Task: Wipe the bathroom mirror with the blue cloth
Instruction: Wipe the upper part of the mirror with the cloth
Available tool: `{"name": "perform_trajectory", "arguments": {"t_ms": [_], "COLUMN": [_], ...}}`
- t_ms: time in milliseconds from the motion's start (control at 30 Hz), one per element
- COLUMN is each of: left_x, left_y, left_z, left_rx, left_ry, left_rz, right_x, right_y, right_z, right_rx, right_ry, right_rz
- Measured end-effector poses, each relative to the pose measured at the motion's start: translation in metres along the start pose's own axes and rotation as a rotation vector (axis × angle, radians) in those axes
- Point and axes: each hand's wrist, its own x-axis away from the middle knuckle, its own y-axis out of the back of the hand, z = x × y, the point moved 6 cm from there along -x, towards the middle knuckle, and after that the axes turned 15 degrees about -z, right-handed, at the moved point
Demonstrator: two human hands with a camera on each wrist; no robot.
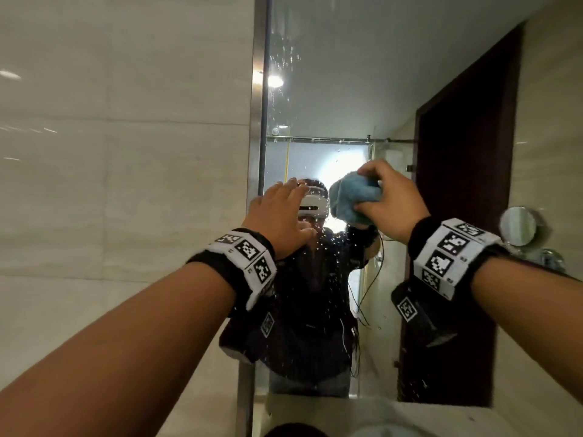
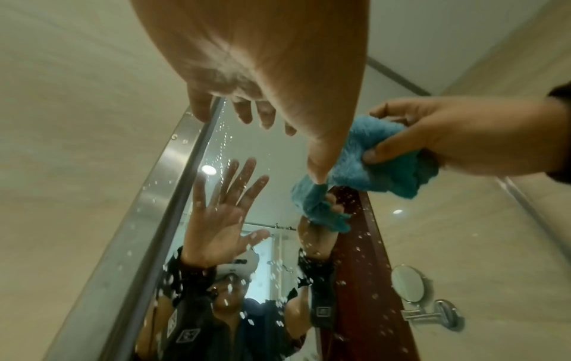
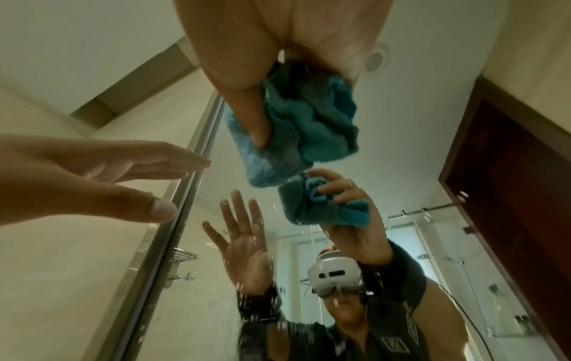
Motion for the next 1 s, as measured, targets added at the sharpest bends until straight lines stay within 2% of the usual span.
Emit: {"name": "perform_trajectory", "arguments": {"t_ms": [133, 233, 333, 400, 467, 633, 800, 1000], "left_x": [-0.030, -0.051, -0.066, -0.070, -0.069, -0.070, -0.069, -0.067], "left_y": [-0.004, -0.004, -0.010, -0.020, -0.031, -0.038, -0.036, -0.034], "left_z": [0.006, 0.004, 0.007, 0.012, 0.015, 0.018, 0.017, 0.016], "left_rx": [-0.164, -0.211, -0.229, -0.248, -0.290, -0.322, -0.329, -0.291], "left_ry": [-0.050, -0.063, -0.064, -0.066, -0.073, -0.071, -0.063, -0.055], "left_rz": [0.031, 0.031, 0.055, 0.074, 0.070, 0.054, 0.044, 0.042], "right_x": [-0.035, -0.054, -0.062, -0.063, -0.063, -0.057, -0.041, -0.065], "right_y": [-0.008, -0.017, -0.030, -0.033, -0.038, -0.052, -0.056, -0.047], "right_z": [0.013, 0.026, 0.030, 0.028, 0.024, 0.020, 0.018, 0.016], "right_rx": [0.170, 0.248, 0.558, 0.704, 0.658, 0.462, 0.498, 0.543], "right_ry": [0.173, 0.260, 0.348, 0.383, 0.375, 0.312, 0.327, 0.410], "right_rz": [-0.125, -0.155, -0.143, -0.211, -0.228, -0.120, -0.093, -0.210]}}
